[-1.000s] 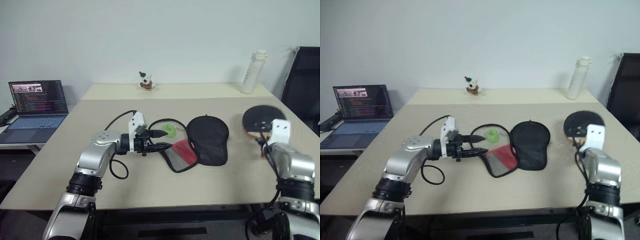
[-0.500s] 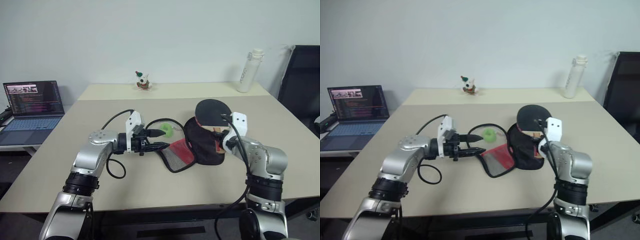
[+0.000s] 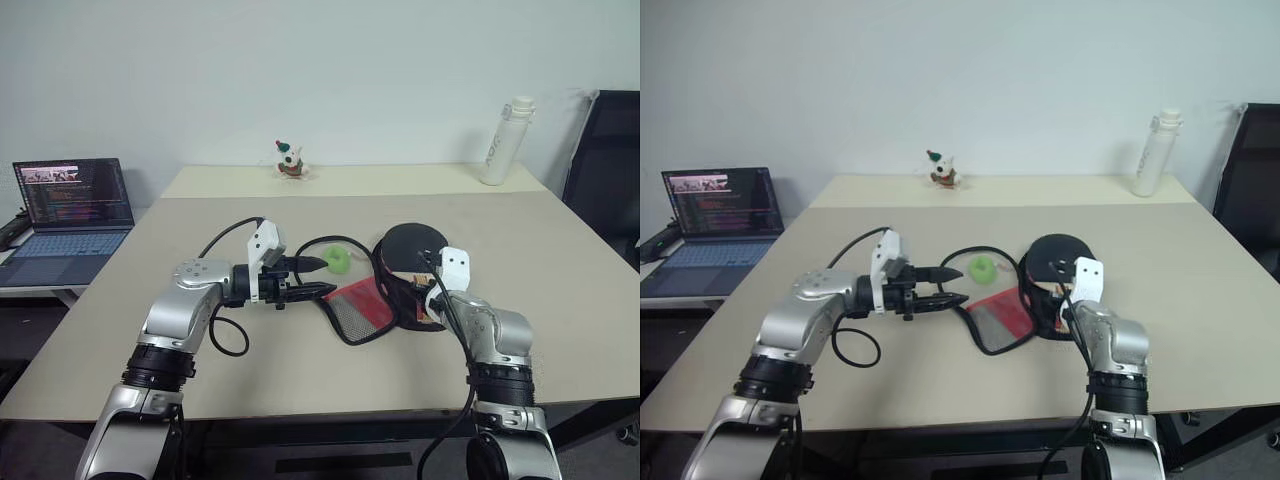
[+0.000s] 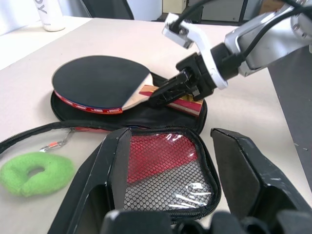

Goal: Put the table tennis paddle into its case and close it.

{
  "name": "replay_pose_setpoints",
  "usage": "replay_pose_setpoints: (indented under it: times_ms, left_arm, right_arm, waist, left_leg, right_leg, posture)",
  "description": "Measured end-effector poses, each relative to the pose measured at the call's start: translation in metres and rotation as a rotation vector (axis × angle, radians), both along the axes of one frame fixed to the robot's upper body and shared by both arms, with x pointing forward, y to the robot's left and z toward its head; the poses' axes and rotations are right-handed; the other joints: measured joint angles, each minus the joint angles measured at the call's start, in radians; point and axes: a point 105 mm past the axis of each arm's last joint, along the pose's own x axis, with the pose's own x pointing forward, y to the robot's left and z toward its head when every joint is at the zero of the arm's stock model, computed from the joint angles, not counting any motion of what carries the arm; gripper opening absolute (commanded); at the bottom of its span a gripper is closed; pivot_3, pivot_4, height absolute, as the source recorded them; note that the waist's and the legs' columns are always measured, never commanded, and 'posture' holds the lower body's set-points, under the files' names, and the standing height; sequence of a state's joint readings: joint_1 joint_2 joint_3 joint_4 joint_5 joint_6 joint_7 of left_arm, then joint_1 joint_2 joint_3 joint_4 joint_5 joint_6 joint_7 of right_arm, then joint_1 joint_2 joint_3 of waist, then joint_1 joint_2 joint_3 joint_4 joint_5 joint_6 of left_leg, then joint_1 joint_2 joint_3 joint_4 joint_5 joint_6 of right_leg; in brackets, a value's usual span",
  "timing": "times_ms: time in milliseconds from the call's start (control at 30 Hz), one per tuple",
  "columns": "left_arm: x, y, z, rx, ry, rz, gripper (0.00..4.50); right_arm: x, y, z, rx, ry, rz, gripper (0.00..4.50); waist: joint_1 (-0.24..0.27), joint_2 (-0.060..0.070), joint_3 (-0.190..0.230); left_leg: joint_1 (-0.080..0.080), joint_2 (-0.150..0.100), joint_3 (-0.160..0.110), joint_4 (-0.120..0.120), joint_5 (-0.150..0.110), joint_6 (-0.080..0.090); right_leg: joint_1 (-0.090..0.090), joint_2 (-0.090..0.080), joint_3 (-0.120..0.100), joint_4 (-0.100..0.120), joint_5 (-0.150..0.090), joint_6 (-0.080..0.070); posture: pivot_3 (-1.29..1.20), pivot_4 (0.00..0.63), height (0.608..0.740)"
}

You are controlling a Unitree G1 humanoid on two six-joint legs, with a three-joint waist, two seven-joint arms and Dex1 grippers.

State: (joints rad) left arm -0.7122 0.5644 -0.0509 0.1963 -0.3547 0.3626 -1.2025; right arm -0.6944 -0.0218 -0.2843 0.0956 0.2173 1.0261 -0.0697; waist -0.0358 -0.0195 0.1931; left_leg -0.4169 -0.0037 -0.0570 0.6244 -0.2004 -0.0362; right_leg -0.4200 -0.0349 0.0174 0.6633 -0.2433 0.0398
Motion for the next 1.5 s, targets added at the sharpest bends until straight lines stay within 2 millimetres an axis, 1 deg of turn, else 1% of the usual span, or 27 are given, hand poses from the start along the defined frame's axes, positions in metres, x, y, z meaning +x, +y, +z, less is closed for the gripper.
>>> replay_pose_setpoints:
  times_ms: [333, 400, 433, 500, 533, 567, 667, 767, 800, 867, 933, 967, 1033, 1133, 1200, 1233, 1267, 1333, 1433, 1500]
  left_arm:
    - [0.000, 0.001, -0.003, -0.001, 0.006, 0.009, 2.84]
    - [0.000, 0.001, -0.003, -0.001, 0.006, 0.011, 2.84]
    - [0.000, 0.001, -0.003, -0.001, 0.007, 0.012, 2.84]
    - [0.001, 0.001, -0.003, -0.001, 0.007, 0.014, 2.84]
    - [0.001, 0.002, -0.004, -0.001, 0.008, 0.015, 2.84]
    - [0.001, 0.002, -0.004, -0.001, 0.009, 0.016, 2.84]
    - [0.000, 0.002, -0.006, -0.001, 0.016, 0.021, 2.84]
    - [0.001, 0.006, -0.012, 0.000, 0.031, 0.044, 2.84]
    - [0.001, 0.007, -0.014, 0.001, 0.034, 0.053, 2.84]
    - [0.002, 0.011, -0.016, 0.003, 0.036, 0.077, 2.84]
    - [0.007, 0.016, -0.014, -0.004, 0.014, 0.123, 2.84]
    - [0.011, 0.019, -0.015, -0.007, 0.010, 0.155, 2.66]
    - [0.018, 0.027, -0.017, -0.018, 0.010, 0.212, 2.21]
    - [0.027, 0.039, -0.029, 0.005, 0.026, 0.297, 1.17]
    - [0.032, 0.048, -0.042, 0.031, 0.057, 0.346, 0.31]
    - [0.034, 0.051, -0.048, 0.043, 0.074, 0.367, 0.03]
    - [0.035, 0.054, -0.053, 0.053, 0.092, 0.383, 0.03]
    - [0.038, 0.060, -0.063, 0.076, 0.115, 0.413, 0.03]
    - [0.043, 0.068, -0.080, 0.125, 0.145, 0.459, 0.03]
    - [0.047, 0.067, -0.088, 0.154, 0.152, 0.476, 0.03]
  right_arm:
    - [-0.001, 0.004, -0.002, -0.018, 0.003, 0.033, 1.17]
    - [-0.001, 0.004, -0.002, -0.017, 0.003, 0.033, 1.89]
    - [-0.001, 0.005, -0.002, -0.014, 0.000, 0.034, 2.07]
    - [0.000, 0.006, -0.001, -0.010, -0.006, 0.034, 2.78]
    - [0.000, 0.006, -0.001, -0.010, -0.008, 0.034, 3.06]
    - [0.000, 0.005, 0.000, -0.010, -0.011, 0.033, 3.47]
    - [-0.004, 0.004, 0.007, -0.013, -0.029, 0.043, 4.45]
    - [-0.016, 0.003, 0.017, -0.044, -0.052, 0.116, 4.45]
    - [-0.025, 0.005, 0.019, -0.053, -0.052, 0.174, 4.45]
    - [-0.040, 0.012, 0.026, -0.061, -0.062, 0.283, 4.45]
    - [-0.057, 0.022, 0.040, -0.045, -0.104, 0.421, 4.45]
    - [-0.064, 0.025, 0.051, -0.041, -0.142, 0.475, 4.48]
    - [-0.074, 0.025, 0.067, -0.044, -0.202, 0.551, 4.50]
    - [-0.077, 0.011, 0.083, -0.098, -0.240, 0.584, 4.50]
    - [-0.077, 0.000, 0.097, -0.144, -0.286, 0.586, 4.50]
    - [-0.077, -0.004, 0.104, -0.163, -0.312, 0.589, 4.50]
    - [-0.078, -0.007, 0.110, -0.176, -0.336, 0.597, 4.50]
    - [-0.080, -0.008, 0.115, -0.188, -0.359, 0.621, 4.50]
    - [-0.087, -0.005, 0.117, -0.195, -0.384, 0.688, 4.50]
    - [-0.090, -0.002, 0.115, -0.202, -0.387, 0.721, 4.50]
  waist:
    - [0.000, 0.000, 0.000]
    - [0.000, 0.000, 0.000]
    - [0.000, 0.000, 0.000]
    - [0.000, 0.000, 0.000]
    - [0.000, 0.000, 0.000]
    - [0.000, 0.000, 0.000]
    - [0.000, 0.000, 0.000]
    - [0.000, 0.000, 0.000]
    - [0.001, 0.000, 0.000]
    - [0.001, 0.000, 0.000]
    - [0.001, 0.000, 0.000]
    - [0.000, 0.000, 0.000]
    - [0.001, 0.000, 0.000]
    - [0.003, 0.000, 0.000]
    - [0.003, 0.000, 0.000]
    - [0.003, 0.000, 0.000]
    - [0.003, -0.001, 0.000]
    - [0.003, -0.001, 0.000]
    - [0.003, -0.001, 0.000]
    - [0.005, -0.001, 0.000]
  left_leg:
    - [0.000, 0.000, 0.000, 0.000, 0.000, 0.000]
    - [0.000, 0.000, 0.000, 0.000, 0.000, 0.000]
    - [0.000, 0.000, 0.000, 0.000, 0.000, 0.000]
    - [0.000, 0.000, 0.000, 0.000, 0.000, 0.000]
    - [0.000, 0.000, 0.000, 0.000, 0.000, 0.000]
    - [0.000, 0.000, 0.000, 0.001, 0.000, 0.000]
    - [0.000, 0.000, 0.000, 0.001, 0.000, 0.000]
    - [0.000, 0.000, -0.001, 0.000, 0.000, 0.000]
    - [-0.001, 0.000, -0.001, 0.000, 0.000, 0.000]
    - [0.000, 0.000, -0.001, 0.000, 0.000, 0.000]
    - [0.000, 0.000, -0.001, 0.001, 0.000, 0.000]
    - [0.000, 0.001, -0.001, 0.001, 0.000, 0.000]
    - [0.001, 0.001, -0.001, 0.002, 0.000, 0.000]
    - [0.001, 0.000, -0.001, 0.003, 0.000, 0.000]
    - [0.000, 0.000, 0.000, 0.003, 0.000, 0.000]
    - [0.000, 0.000, -0.001, 0.003, 0.000, 0.000]
    - [0.000, 0.000, -0.001, 0.002, 0.000, 0.000]
    - [0.000, 0.000, -0.001, 0.002, 0.000, 0.000]
    - [0.000, 0.000, -0.001, 0.002, 0.000, 0.000]
    - [0.000, 0.000, -0.001, 0.003, 0.000, 0.000]
  right_leg:
    - [0.000, 0.000, 0.000, 0.000, 0.000, 0.000]
    - [0.000, 0.000, 0.000, 0.000, 0.000, 0.000]
    - [0.000, 0.000, 0.000, 0.000, 0.000, 0.000]
    - [0.000, 0.000, 0.000, 0.001, 0.000, 0.000]
    - [0.000, 0.000, 0.000, 0.001, 0.000, 0.000]
    - [0.000, 0.000, 0.000, 0.001, 0.000, 0.000]
    - [0.000, 0.000, 0.000, 0.000, 0.000, 0.000]
    - [0.000, 0.000, 0.000, 0.000, 0.000, 0.000]
    - [0.000, 0.000, 0.000, 0.000, 0.000, 0.000]
    - [0.000, 0.000, -0.001, 0.000, 0.000, 0.000]
    - [0.000, 0.000, -0.001, 0.000, 0.000, 0.000]
    - [0.001, 0.000, -0.001, 0.000, 0.000, 0.000]
    - [0.001, 0.000, -0.001, 0.000, 0.000, 0.000]
    - [0.002, 0.000, -0.001, 0.000, 0.000, 0.001]
    - [0.001, 0.000, -0.001, -0.001, 0.000, 0.001]
    - [0.001, 0.000, -0.001, -0.001, 0.000, 0.001]
    - [0.001, 0.000, -0.001, -0.001, 0.000, 0.001]
    - [0.001, 0.000, -0.001, -0.001, 0.000, 0.001]
    - [0.001, 0.000, -0.001, 0.000, 0.000, 0.001]
    - [0.001, 0.000, -0.001, 0.000, 0.000, 0.001]
  posture:
    - [0.00, 0.150, 0.740]
    - [0.00, 0.150, 0.740]
    - [0.00, 0.150, 0.740]
    - [0.00, 0.150, 0.740]
    - [0.00, 0.150, 0.740]
    - [0.00, 0.150, 0.740]
    - [0.00, 0.150, 0.740]
    - [0.00, 0.150, 0.740]
    - [0.00, 0.150, 0.740]
    - [0.00, 0.150, 0.740]
    - [0.00, 0.150, 0.740]
    - [0.00, 0.150, 0.740]
    - [0.00, 0.150, 0.740]
    - [0.00, 0.150, 0.740]
    - [0.00, 0.150, 0.740]
    - [0.00, 0.150, 0.740]
    - [0.00, 0.150, 0.740]
    - [0.00, 0.150, 0.740]
    - [0.00, 0.150, 0.740]
    - [0.00, 0.150, 0.740]
